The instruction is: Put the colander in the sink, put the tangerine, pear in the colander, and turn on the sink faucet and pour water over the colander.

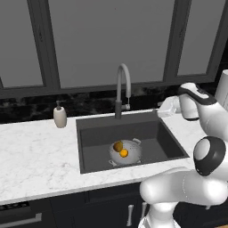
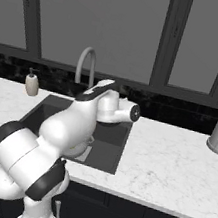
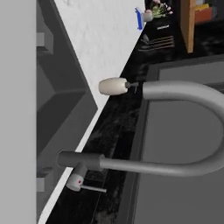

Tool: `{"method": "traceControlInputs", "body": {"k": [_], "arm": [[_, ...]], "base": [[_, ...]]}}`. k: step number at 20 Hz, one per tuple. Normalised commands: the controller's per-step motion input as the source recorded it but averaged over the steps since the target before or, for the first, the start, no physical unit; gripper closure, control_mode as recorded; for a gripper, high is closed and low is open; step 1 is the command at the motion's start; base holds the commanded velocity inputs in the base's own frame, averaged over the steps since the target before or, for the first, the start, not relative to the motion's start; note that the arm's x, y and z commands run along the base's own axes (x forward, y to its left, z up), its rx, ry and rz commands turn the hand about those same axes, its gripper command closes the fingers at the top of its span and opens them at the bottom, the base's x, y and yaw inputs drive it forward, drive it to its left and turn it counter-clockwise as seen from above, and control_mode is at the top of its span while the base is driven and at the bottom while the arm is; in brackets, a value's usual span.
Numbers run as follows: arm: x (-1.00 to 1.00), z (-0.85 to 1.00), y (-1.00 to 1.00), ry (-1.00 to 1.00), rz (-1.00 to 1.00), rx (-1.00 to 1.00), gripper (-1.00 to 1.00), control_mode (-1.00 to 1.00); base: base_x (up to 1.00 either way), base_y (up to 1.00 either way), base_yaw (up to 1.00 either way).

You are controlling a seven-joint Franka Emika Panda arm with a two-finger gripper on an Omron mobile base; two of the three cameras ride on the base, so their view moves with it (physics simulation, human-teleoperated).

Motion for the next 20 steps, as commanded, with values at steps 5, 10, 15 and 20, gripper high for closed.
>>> {"method": "traceControlInputs", "body": {"k": [5, 10, 15, 20], "arm": [[0.13, -0.13, 0.06, -0.15, -0.06, 0.01, -1.00, -1.00], [0.13, 0.03, 0.22, -0.18, 0.00, 0.00, -1.00, -1.00], [0.12, 0.05, 0.22, -0.08, 0.00, 0.00, -1.00, -1.00], [0.17, -0.01, 0.03, 0.00, 0.00, 0.00, -1.00, -1.00]], "base": [[0.00, 0.00, 0.00], [0.00, 0.00, 0.00], [0.00, 0.00, 0.00], [0.00, 0.00, 0.00]]}}
